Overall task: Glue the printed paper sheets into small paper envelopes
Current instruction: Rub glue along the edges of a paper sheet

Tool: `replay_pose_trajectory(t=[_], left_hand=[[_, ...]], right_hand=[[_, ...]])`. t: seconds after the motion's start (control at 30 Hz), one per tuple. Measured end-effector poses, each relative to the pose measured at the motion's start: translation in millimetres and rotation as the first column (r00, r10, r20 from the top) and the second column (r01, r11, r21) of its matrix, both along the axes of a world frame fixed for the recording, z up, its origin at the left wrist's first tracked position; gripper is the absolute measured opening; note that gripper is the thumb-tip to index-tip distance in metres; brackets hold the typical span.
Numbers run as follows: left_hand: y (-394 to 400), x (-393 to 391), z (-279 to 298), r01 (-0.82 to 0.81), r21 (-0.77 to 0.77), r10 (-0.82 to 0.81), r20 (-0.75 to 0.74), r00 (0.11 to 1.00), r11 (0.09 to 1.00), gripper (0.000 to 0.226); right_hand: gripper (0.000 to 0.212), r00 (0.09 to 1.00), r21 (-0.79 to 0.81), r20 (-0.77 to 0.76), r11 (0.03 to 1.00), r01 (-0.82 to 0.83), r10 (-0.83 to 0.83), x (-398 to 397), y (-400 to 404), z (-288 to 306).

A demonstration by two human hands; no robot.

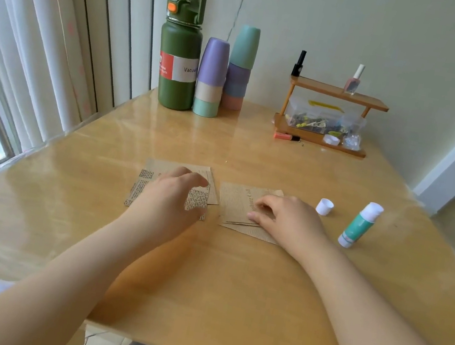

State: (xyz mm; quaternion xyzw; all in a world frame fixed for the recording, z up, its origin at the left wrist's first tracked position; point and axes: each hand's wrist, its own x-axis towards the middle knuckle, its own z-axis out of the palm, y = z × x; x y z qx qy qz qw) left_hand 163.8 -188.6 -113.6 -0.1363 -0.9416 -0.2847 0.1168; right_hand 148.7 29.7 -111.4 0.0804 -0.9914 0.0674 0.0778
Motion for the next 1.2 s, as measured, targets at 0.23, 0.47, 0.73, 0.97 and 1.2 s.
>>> replay_pose_trajectory(t=[0.23,0.47,0.73,0.97,1.2], left_hand=[[31,7,-9,0.304,-0.132,-0.302,0.037,0.953,0.943,0.035],[52,14,-12,0.492,-0.214,-0.490,0.067,0.869,0.844,0.043],[60,33,-24,0.657,-0.203,-0.653,0.094,0.751,0.726,0.048],[56,39,-25,0.626,-0.275,-0.651,0.001,0.759,0.730,0.035],[89,28,-7,0.609,-0.191,-0.626,-0.047,0.778,0.770,0.036]], right_hand=[[0.038,0.983,-0.018,0.017,0.984,-0.180,0.180,33,19,-5],[0.061,0.971,-0.065,0.038,0.970,-0.235,0.238,83,49,-23],[0.027,0.983,-0.370,-0.007,0.912,-0.175,0.186,123,70,-17],[0.051,0.894,-0.663,-0.009,0.672,0.331,-0.449,86,112,-3],[0.055,0.908,-0.704,0.172,0.597,0.385,-0.383,42,120,-23]])
